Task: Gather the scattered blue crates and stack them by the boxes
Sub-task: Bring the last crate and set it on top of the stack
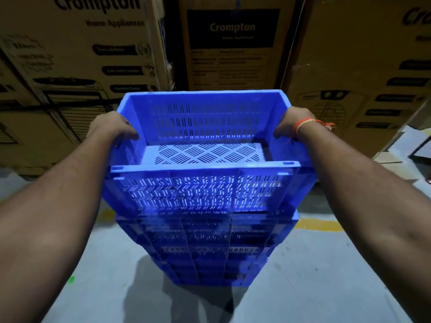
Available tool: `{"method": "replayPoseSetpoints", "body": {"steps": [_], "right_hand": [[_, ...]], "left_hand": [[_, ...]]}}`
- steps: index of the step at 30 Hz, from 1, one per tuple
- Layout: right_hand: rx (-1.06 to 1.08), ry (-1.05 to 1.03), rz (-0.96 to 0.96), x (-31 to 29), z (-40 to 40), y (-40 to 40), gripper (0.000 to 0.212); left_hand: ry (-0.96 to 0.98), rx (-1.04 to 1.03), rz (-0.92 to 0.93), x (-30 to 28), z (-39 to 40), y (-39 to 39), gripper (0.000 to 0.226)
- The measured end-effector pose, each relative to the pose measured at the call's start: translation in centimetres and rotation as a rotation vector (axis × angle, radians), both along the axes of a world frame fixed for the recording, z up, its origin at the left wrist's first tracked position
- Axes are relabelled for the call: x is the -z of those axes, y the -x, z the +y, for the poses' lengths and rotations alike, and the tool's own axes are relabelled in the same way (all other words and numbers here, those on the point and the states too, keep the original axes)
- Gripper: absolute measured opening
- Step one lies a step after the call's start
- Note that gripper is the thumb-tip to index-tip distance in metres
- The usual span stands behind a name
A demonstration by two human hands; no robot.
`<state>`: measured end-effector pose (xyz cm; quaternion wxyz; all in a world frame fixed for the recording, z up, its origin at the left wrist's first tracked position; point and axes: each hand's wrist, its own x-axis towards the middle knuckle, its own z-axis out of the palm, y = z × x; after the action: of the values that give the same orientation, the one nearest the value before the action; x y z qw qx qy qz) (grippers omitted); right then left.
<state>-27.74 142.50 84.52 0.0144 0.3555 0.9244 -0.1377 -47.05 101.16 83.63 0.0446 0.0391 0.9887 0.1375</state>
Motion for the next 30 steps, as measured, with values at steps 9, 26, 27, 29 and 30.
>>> {"method": "replayPoseSetpoints", "body": {"steps": [9,26,27,29,30], "right_hand": [[0.005,-0.038,0.012,-0.1,0.0,-0.3,0.036],[0.037,-0.020,-0.073,0.6,0.1,0.4,0.043],[0.039,-0.020,-0.063,0.6,0.0,0.4,0.043],[0.040,-0.016,-0.048,0.6,-0.1,0.5,0.042],[0.036,-0.008,-0.052,0.5,0.0,0.5,0.041]], "left_hand": [[-0.028,-0.013,-0.014,0.0,0.1,-0.8,0.030],[-0.047,-0.060,-0.038,-0.6,-0.3,-1.2,0.023],[-0.037,-0.055,-0.033,-0.5,-0.3,-0.9,0.023],[-0.012,-0.041,-0.032,-0.5,-0.2,-0.5,0.022],[-0.001,-0.037,-0.032,-0.5,-0.1,-0.3,0.022]]}}
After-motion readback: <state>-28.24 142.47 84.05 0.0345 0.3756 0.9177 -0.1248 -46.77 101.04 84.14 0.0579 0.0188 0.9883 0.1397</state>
